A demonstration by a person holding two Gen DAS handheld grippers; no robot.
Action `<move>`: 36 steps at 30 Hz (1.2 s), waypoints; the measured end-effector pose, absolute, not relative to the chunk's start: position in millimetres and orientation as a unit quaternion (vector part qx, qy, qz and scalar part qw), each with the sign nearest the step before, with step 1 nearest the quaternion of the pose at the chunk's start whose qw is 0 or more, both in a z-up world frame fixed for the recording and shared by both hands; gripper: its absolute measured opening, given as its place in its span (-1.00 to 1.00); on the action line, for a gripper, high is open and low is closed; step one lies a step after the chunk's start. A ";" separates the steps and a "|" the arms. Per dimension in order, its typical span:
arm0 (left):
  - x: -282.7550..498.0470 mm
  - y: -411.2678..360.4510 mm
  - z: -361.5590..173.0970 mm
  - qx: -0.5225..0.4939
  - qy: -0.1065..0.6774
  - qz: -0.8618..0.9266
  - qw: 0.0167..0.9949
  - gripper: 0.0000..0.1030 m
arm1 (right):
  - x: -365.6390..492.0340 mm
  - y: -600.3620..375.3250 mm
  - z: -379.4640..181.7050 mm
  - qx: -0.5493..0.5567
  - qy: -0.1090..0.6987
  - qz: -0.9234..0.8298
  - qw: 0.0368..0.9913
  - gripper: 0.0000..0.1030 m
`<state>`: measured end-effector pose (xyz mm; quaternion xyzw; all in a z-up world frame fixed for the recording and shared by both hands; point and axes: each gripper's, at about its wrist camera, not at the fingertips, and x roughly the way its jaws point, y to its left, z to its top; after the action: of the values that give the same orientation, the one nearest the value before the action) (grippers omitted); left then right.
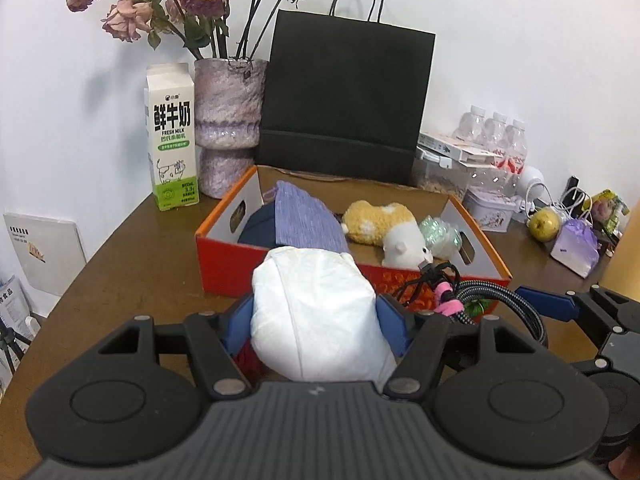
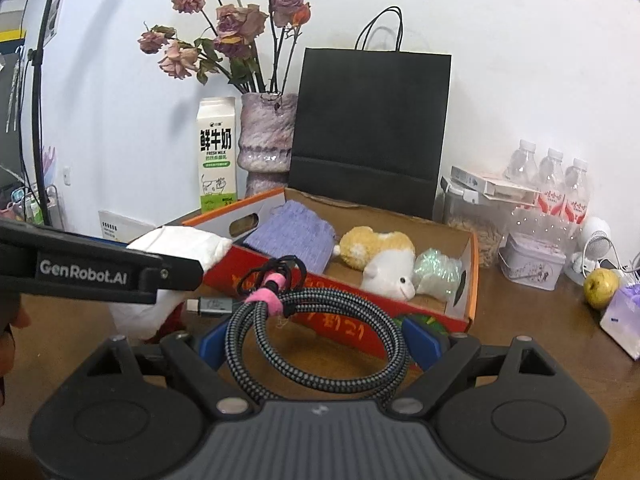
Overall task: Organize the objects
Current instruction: 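Lift and carry the white cloth and braided cable with both grippers over the box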
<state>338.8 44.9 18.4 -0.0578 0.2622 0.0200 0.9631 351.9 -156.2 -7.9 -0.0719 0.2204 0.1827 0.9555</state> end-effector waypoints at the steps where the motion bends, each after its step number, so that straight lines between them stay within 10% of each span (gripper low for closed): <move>1: 341.8 45.5 18.7 -0.058 0.261 0.020 0.963 0.30 | 354.7 -156.3 -7.7 -0.071 0.220 0.183 0.956 0.71; 36: 474.1 53.9 27.2 -0.069 0.237 0.022 0.969 0.30 | 486.5 -153.4 -3.2 -0.056 0.196 0.164 0.965 0.71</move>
<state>474.1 53.9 27.2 -0.0688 0.2373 0.0217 0.9688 486.5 -153.4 -3.2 -0.0557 0.1957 0.1643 0.9652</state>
